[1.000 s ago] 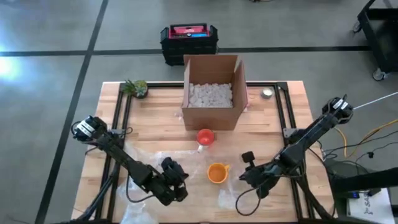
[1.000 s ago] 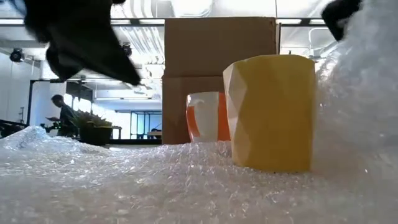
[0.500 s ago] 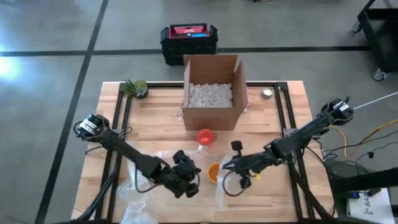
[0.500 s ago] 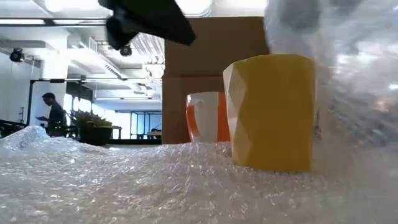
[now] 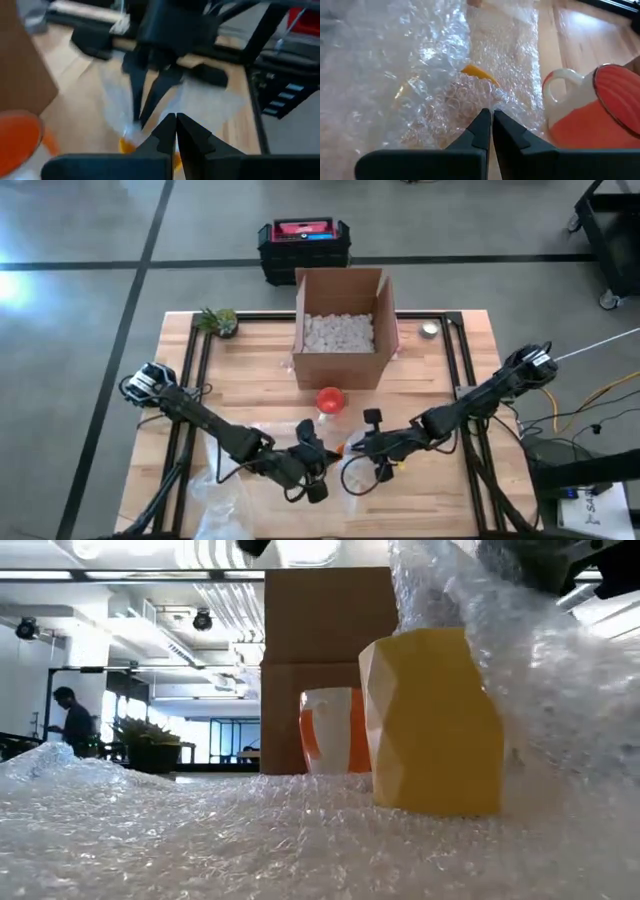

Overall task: Wrap mug
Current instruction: Wrap the yellow mug with the transparent bubble wrap

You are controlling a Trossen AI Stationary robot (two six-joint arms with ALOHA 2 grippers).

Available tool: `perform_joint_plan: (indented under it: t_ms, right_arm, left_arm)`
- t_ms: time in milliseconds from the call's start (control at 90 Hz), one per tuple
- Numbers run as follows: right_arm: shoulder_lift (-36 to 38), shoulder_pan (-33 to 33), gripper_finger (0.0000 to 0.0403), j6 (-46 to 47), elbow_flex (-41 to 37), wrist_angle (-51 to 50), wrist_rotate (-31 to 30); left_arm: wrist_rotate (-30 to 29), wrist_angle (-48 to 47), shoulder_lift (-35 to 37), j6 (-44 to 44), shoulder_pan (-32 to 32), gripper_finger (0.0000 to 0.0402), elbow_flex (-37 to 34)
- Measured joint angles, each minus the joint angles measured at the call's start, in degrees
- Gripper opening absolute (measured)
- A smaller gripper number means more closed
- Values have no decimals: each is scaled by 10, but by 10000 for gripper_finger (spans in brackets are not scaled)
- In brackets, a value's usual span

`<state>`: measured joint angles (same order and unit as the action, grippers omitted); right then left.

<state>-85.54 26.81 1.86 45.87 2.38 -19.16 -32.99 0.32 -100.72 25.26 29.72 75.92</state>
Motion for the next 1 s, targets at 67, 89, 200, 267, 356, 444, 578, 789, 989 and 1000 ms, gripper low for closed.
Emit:
perform_joint_plan:
  t_ms: [67, 89, 200, 267, 356, 444, 578, 789, 989, 1000]
  right_arm:
    - [0, -2, 0, 3, 0, 0, 0]
    - [0, -3, 0, 6, 0, 0, 0]
    - [1, -4, 0, 14, 0, 0, 0]
    - [1, -4, 0, 15, 0, 0, 0]
    - [5, -3, 0, 16, 0, -2, 1]
    - [8, -4, 0, 25, 17, -22, 1]
    - [21, -3, 0, 26, 76, -122, 1]
    - [31, 1, 0, 76, 186, -353, 16]
    - [30, 6, 0, 93, 139, -242, 51]
    - [29, 6, 0, 93, 135, -231, 51]
  left_arm:
    - [32, 23, -12, 6, -12, 0, -6]
    - [41, 24, -18, 10, -16, 0, -6]
    - [55, 18, -48, 19, -28, 0, -8]
    - [61, 9, -59, 28, -32, 0, -9]
    - [67, -10, -73, 51, -37, 0, -10]
    - [66, -23, -86, 62, -40, 0, -14]
    - [64, -18, -91, 71, -42, 0, -15]
    - [65, -20, -95, 73, -42, 0, -15]
    - [66, -21, -95, 73, -42, 0, -15]
    - [66, -21, -95, 73, -42, 0, -15]
